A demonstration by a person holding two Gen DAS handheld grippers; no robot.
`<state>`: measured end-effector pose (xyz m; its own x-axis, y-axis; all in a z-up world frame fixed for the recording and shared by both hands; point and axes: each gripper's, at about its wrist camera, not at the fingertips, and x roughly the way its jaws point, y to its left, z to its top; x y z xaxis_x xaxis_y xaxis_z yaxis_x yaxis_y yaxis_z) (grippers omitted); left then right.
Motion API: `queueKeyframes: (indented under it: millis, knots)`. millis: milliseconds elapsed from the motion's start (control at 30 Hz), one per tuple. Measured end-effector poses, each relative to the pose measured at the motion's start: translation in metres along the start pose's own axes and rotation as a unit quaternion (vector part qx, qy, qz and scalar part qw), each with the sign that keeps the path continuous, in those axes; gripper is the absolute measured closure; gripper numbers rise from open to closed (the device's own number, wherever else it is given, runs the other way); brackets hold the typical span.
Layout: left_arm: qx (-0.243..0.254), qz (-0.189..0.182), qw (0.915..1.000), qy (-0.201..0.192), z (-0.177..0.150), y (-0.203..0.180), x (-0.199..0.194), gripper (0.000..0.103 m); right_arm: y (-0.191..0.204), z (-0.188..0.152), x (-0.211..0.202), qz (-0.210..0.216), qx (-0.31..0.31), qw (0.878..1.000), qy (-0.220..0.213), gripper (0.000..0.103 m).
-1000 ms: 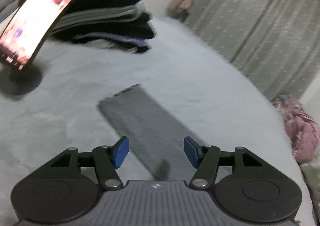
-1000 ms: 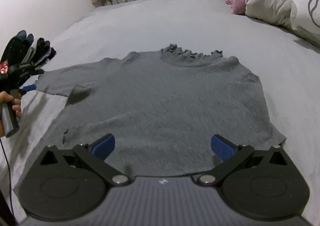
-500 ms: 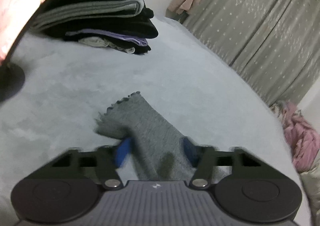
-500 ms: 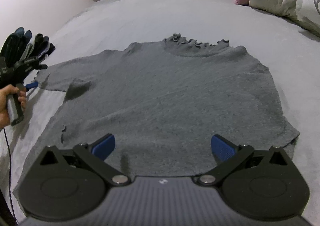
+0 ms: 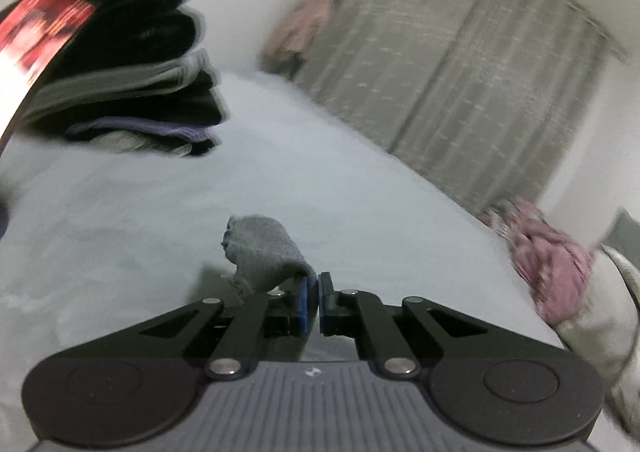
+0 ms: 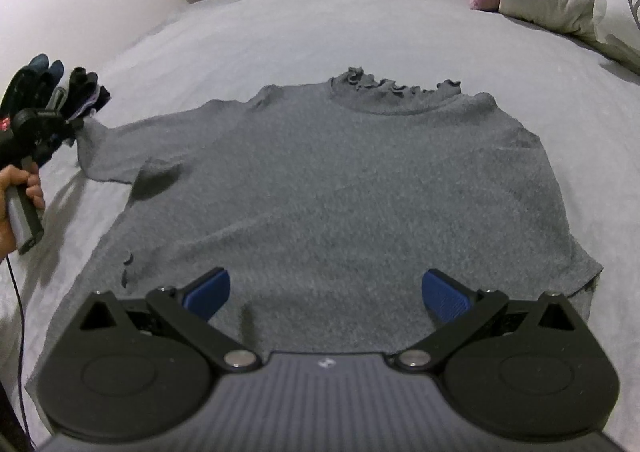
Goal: Fold clothes
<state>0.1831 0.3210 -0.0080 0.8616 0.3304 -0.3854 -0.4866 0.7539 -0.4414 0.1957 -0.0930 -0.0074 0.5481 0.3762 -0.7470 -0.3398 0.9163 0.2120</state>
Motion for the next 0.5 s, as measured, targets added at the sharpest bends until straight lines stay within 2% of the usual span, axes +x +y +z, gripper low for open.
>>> queueKeyframes:
  millis: [200,367,500]
  knots:
    - [0.063,-0.086,0.9943,0.01,-0.015,-0.051,-0.032,0.099,-0.007,0.004,-0.007,0.016,0.032,0.999,-0.012,0.0]
    - [0.12,-0.152,0.9797,0.05,-0.045,-0.089,-0.053,0.099,-0.015,0.008,-0.009,0.045,0.078,0.996,-0.007,0.0]
    - [0.159,-0.183,0.967,0.077,-0.072,-0.111,-0.059,0.099,-0.021,0.009,-0.008,0.069,0.113,0.991,0.001,0.0]
